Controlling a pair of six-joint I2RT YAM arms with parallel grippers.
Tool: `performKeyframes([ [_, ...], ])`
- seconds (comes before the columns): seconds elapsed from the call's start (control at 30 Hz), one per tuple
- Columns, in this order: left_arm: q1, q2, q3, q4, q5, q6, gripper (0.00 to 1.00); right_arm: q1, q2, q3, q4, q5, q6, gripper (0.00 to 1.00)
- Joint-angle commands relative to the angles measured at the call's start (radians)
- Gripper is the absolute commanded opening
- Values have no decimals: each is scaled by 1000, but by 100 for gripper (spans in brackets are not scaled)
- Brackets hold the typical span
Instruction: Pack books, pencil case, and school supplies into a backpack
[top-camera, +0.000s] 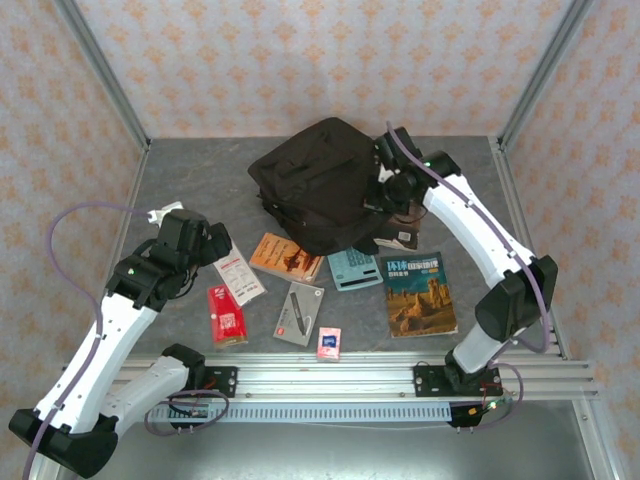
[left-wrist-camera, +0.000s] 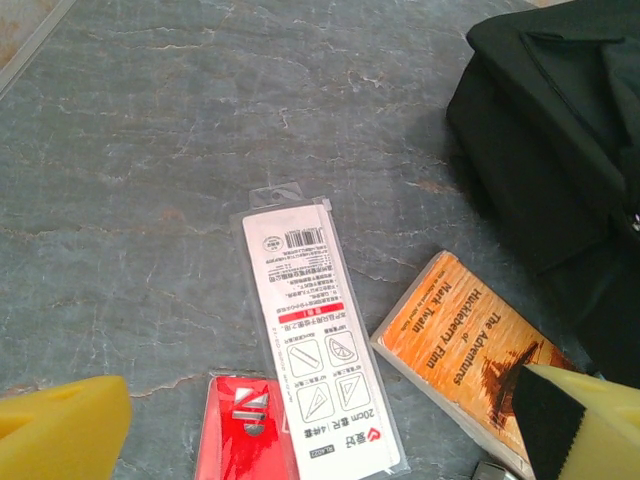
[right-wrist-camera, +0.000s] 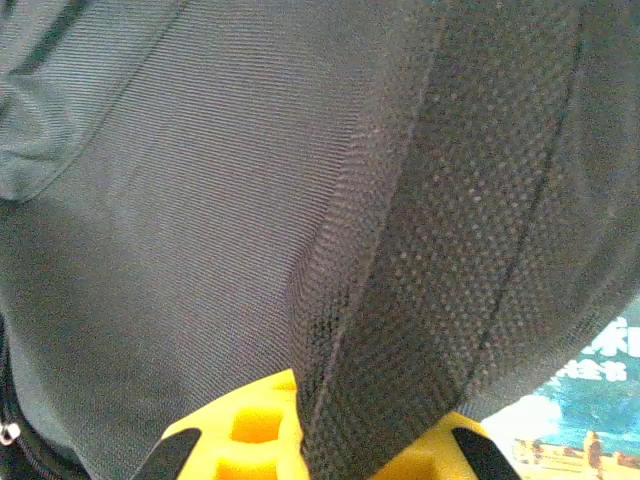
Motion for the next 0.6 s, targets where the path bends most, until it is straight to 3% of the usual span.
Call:
performKeyframes([
  [0.0,7,1,4,-15,-38,-13,100,-50,-73,-80,36,74,-43,0],
  [0.1,7,5,2,-11,-36,-13,100,-63,-100,-164,78,110,-57,0],
  [0.3,7,30,0,-3,-6,-15,100,-62,-144,-243,146,151,-86,42],
  [0.43,7,47,-4,0,15,-15,100,-53,-218,-216,190,124,-123,46],
  [0.57,7,50,-7,7,26,-13,98,53,-232,-244,328,56,-197,47],
])
